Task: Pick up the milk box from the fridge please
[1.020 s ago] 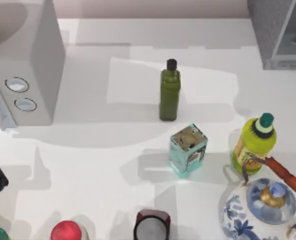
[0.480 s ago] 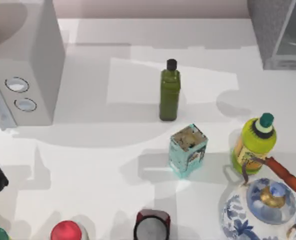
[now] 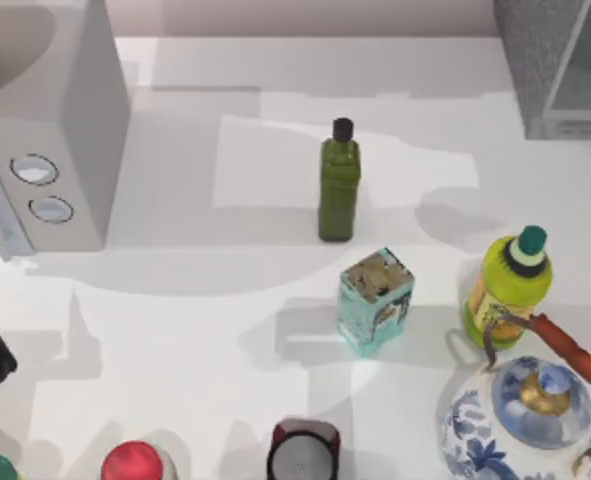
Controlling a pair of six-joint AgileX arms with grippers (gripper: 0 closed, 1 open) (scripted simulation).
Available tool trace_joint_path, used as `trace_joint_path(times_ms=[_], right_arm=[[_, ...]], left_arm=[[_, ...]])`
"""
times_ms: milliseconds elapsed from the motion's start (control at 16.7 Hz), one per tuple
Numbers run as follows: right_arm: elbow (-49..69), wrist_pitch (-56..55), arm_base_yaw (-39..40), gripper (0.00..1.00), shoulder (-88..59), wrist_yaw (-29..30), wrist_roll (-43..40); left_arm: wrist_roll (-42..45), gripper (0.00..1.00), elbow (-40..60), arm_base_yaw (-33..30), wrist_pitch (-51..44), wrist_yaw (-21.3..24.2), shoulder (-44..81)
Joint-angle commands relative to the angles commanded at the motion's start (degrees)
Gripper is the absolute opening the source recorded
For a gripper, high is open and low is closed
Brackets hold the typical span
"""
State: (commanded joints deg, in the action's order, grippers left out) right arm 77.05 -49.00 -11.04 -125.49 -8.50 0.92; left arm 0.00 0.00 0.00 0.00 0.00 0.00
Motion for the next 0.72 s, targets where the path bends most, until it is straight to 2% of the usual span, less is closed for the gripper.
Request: trace_joint_path(times_ms=[480,720], right_arm=[[-22.76,-7.83,-1.36,0.00,12.51,-1.86,-0.05],[-25.49,-9.88,-1.86,0.00,14.82,-2.42,-0.04]], left_arm=[[0.00,1.00,0.00,0.00,0.00,0.00,0.00],[0.00,1.00,0.00,0.00,0.00,0.00,0.00]])
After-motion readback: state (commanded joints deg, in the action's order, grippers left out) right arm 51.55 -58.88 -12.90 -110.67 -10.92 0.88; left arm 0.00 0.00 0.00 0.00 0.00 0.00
